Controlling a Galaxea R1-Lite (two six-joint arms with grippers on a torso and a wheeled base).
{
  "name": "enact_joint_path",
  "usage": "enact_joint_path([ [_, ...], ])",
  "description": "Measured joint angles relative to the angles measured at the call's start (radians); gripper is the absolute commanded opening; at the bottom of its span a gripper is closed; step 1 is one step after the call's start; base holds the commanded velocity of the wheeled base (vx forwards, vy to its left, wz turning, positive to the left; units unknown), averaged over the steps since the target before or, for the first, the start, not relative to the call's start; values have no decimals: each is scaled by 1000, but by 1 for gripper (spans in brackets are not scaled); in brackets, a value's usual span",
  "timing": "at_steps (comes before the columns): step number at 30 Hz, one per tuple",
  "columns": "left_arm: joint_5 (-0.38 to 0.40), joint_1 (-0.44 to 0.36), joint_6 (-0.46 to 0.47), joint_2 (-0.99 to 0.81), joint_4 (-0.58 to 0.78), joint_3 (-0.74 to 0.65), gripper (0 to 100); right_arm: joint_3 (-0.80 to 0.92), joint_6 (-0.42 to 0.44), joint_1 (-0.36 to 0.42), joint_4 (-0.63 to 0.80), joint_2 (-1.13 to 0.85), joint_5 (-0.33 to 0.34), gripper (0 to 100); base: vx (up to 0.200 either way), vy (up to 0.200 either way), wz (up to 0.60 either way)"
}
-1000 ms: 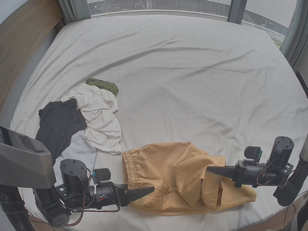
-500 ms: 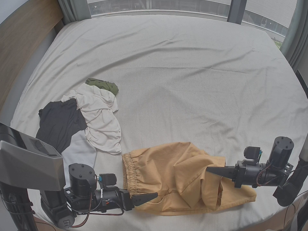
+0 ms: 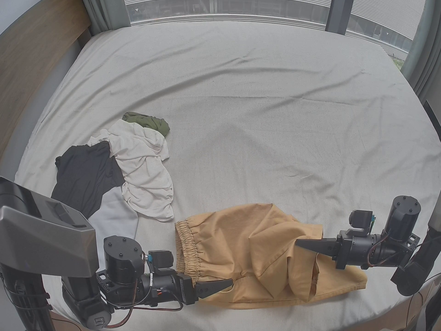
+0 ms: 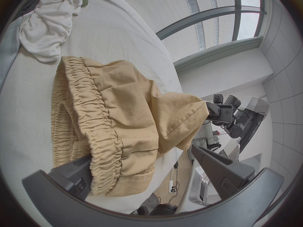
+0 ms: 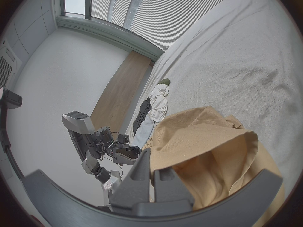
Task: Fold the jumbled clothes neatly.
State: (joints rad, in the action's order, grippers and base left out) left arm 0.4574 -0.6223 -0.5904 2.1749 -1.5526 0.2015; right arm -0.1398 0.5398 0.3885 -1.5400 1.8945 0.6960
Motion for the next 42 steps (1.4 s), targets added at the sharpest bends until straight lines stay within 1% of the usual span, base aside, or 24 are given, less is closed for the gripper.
enact_joint_path([
  [6,0,-8,-1,3,0,3,100,0,0,-1,0,0,0,0,0,0,0],
  [7,0,-9,-1,3,0,3,0,0,0,-1,0,0,0,0,0,0,0],
  [15,-2,-14,1,9,0,-4,0,-1,0,-1,0,0,0,0,0,0,0],
  [23,-8,7,3,-14,0,3,0,-13,3,-13,0,-1,-1,0,0,0,0],
  [42,-23,68,1,-91,0,59,0,-40,8,-71,-1,-17,-1,0,0,0,0],
])
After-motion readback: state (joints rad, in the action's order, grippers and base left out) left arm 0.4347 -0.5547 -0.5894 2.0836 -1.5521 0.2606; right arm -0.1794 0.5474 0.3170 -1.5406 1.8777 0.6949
